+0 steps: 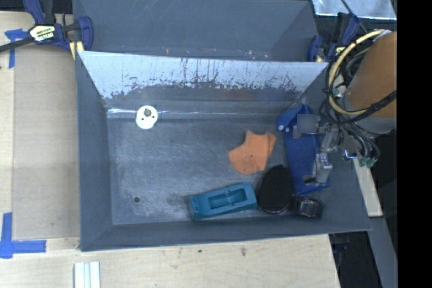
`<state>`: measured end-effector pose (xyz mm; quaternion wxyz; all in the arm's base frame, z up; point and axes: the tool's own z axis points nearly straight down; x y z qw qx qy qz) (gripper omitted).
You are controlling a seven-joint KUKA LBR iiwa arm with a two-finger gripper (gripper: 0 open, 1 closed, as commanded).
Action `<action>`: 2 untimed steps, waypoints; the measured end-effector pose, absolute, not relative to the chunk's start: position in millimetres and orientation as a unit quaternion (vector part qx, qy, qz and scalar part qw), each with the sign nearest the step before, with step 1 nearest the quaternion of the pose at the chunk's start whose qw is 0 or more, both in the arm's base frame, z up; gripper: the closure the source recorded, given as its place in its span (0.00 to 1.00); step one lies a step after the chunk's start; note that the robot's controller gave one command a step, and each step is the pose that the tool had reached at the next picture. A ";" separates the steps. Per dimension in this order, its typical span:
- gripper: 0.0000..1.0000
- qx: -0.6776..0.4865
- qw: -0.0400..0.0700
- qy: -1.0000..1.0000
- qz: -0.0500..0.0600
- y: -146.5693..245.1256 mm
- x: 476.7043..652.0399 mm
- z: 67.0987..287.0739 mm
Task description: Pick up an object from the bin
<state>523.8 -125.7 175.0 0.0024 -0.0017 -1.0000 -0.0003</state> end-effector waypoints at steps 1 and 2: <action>0.00 0.000 -0.002 -1.000 0.001 -125.3 525.7 179.5; 0.00 0.028 -0.004 -1.000 0.002 -99.3 542.4 144.7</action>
Offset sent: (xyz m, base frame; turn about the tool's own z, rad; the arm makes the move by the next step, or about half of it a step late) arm 0.0299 0.0537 -0.0654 -0.1115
